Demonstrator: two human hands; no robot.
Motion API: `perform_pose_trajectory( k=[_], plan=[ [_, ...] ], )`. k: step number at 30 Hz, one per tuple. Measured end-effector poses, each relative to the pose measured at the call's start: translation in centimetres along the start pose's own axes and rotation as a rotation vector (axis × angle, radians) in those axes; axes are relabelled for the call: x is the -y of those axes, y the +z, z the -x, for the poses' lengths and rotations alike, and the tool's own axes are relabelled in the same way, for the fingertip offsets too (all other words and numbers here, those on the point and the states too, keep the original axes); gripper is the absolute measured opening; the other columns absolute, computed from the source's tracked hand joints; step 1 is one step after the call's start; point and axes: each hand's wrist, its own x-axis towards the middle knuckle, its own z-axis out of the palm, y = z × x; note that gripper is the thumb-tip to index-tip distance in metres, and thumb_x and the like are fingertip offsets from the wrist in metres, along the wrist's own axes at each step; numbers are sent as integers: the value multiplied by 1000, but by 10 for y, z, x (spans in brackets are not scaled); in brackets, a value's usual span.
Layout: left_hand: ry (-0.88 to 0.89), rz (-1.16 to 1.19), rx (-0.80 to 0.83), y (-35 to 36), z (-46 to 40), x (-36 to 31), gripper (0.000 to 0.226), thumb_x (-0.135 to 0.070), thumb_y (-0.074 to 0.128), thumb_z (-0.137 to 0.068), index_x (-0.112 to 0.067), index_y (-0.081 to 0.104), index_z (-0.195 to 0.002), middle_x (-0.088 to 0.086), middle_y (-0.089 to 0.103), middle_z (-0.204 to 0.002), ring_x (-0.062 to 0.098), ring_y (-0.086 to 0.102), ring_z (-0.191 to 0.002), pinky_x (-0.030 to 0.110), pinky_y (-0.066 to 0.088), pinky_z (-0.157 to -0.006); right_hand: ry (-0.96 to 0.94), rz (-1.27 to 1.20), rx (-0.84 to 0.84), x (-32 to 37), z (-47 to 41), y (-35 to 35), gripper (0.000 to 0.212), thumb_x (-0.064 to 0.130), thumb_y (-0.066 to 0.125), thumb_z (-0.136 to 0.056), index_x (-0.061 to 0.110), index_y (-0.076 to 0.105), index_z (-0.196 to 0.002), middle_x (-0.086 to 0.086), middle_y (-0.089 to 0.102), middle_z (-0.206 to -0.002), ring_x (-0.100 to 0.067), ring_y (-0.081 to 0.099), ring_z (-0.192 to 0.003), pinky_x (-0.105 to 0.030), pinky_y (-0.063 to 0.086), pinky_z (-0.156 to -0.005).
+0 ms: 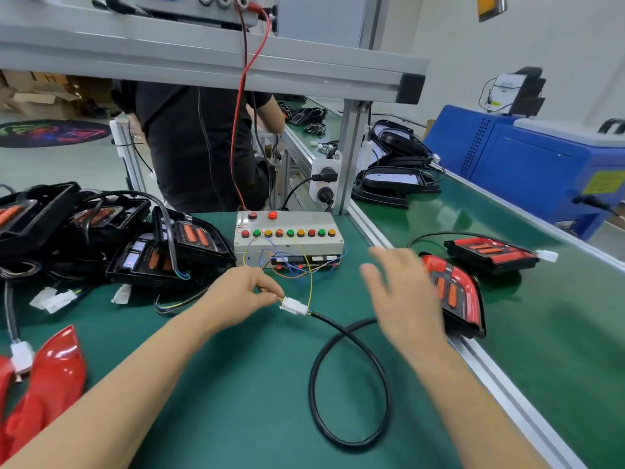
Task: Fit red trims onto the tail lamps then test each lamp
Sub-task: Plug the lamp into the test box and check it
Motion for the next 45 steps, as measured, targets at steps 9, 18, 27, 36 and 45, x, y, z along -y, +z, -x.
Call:
perform_pose_trajectory(
  k=[9, 18, 27, 36, 45],
  plan=[
    [18, -110, 50, 11, 4, 1, 17, -21, 68, -85, -30, 70, -99, -5, 57, -80, 4, 44, -62, 25, 33, -63, 852, 57, 232, -112, -8, -48, 67, 57, 48, -93, -4, 50, -123, -24, 55, -125, -38, 54, -112, -42, 42, -91],
    [1, -200, 154, 11, 7, -6, 27, -21, 62, -88, -27, 65, -114, -2, 62, -106, 15, 55, -89, 30, 44, -88, 933, -885, 107, -104, -11, -19, 16, 20, 75, -81, 8, 69, -89, -5, 73, -73, -16, 65, -58, -27, 48, -57],
    [51, -147, -31, -2, 11, -15, 23, -14, 65, -86, -23, 69, -107, -12, 61, -92, 13, 55, -83, 27, 44, -84, 854, -1309, 104, -73, -12, 10, 16, 18, 60, -93, 10, 66, -105, -6, 77, -88, -15, 73, -71, -32, 53, -68],
    [424, -274, 359, 31, 33, -30, 22, -39, 61, -88, -34, 67, -108, -18, 52, -113, -5, 43, -87, 17, 37, -85, 815, -1338, 121, -75, -7, 26, 21, 33, 53, -97, 18, 67, -105, -1, 77, -91, -11, 72, -74, -32, 50, -71],
    [357, -779, 96, 29, 7, -12, 25, -12, 42, -93, -14, 60, -111, -3, 52, -123, 18, 44, -116, 28, 36, -97, 739, -1336, 206, -75, 0, 23, 24, 33, 51, -98, 21, 68, -109, -4, 76, -100, -15, 73, -83, -27, 56, -63]
  ],
)
